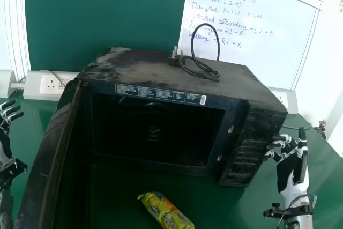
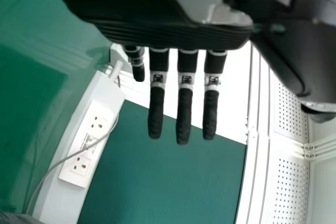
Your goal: Put biscuit inside oven
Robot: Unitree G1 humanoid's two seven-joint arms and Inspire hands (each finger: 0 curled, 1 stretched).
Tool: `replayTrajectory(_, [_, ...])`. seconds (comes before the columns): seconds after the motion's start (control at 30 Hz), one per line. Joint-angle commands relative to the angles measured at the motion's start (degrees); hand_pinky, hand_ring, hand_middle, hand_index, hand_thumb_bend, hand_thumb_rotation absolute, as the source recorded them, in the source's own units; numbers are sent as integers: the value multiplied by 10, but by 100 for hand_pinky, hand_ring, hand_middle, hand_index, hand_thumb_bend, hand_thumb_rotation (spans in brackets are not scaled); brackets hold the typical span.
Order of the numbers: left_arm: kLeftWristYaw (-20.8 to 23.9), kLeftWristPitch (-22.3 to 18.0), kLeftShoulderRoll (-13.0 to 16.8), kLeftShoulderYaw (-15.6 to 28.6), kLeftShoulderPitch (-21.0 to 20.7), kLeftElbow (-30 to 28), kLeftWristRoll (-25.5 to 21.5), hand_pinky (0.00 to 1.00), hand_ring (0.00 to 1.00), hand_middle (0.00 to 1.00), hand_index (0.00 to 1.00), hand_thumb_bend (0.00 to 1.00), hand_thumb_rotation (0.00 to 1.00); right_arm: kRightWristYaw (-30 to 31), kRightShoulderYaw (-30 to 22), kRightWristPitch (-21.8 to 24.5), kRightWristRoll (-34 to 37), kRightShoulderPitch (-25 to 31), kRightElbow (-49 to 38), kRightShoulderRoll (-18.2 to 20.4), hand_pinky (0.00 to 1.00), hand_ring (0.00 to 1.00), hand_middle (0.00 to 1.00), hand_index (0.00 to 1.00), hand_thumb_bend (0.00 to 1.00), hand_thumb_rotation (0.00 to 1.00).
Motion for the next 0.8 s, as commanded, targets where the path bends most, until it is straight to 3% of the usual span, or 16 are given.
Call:
replayTrajectory(0.0, [-3,2,7,4,-8,4,-2,49,51,53,55,88,91,10,3,-9,2,-4,10,-8,23,27,34,43,83,76])
replayTrajectory(0.47, [-23,-8,16,10,-6,13,-6,51,53,54,57,86,90,42,19,-67,-16,-2,28,-17,23,27,33,43,87,78])
replayTrajectory(0.63, [-23,-13,15,11,-7,16,-1,51,53,54,57,86,89,67,26,-42,9,5,13,-27,30,33,38,45,92,73])
replayTrajectory(0.77, [-23,-15,14,10,-7,17,-1,51,52,54,57,86,89,112,45,-30,12,22,-10,-64,39,42,47,53,97,65])
